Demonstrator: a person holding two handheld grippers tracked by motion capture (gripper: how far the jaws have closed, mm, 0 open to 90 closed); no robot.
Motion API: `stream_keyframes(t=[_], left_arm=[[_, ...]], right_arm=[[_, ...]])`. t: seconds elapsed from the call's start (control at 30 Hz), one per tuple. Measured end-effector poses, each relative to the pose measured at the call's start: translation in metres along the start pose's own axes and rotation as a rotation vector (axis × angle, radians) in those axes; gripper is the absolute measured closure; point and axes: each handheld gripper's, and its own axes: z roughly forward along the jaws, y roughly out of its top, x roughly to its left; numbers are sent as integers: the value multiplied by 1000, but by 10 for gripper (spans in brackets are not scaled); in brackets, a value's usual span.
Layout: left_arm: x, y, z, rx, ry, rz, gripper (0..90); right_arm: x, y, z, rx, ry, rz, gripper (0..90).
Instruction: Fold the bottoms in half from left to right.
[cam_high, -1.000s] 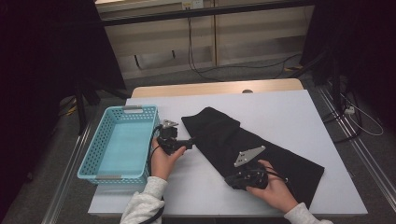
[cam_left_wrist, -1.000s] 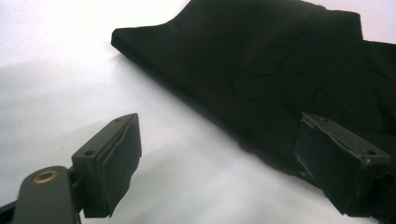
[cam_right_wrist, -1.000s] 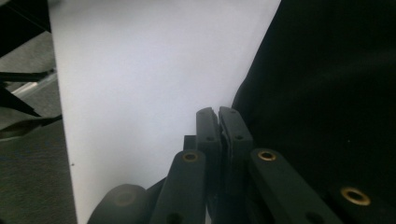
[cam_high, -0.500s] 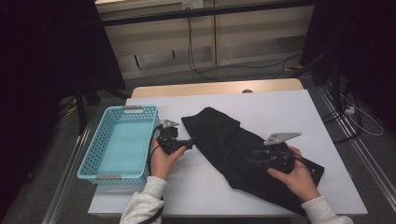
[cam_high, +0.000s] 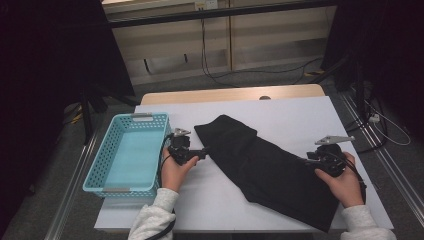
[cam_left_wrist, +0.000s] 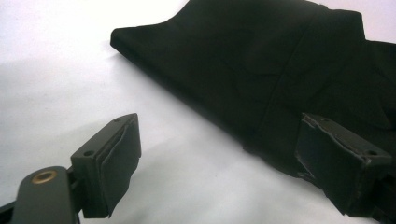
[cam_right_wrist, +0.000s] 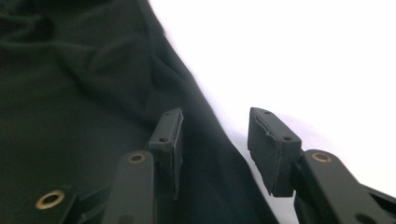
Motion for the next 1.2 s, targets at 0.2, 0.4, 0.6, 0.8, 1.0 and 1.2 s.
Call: stream_keyframes(t=[0.2,0.4,0.6,0.8,1.0,1.2], left_arm=[[0,1,-1,-1,-1,2,146],[1,0,1,-3,1,-8,146],[3,1,0,-11,12,-21,145],[6,9,7,-16,28,-44,143],[10,18,21,0,37,-86,147],[24,23,38,13,94,-139,150]], right_arm=[[-3,-4,2,29,26,15,630],[-7,-8,3,20,90,81,874],[-7,-6,0,35,77,68,893],[-14,-9,-9,38,51,88,890],[-10,-10,-9,9,41,59,683],[-1,-6,-13,-47,61,23,550]])
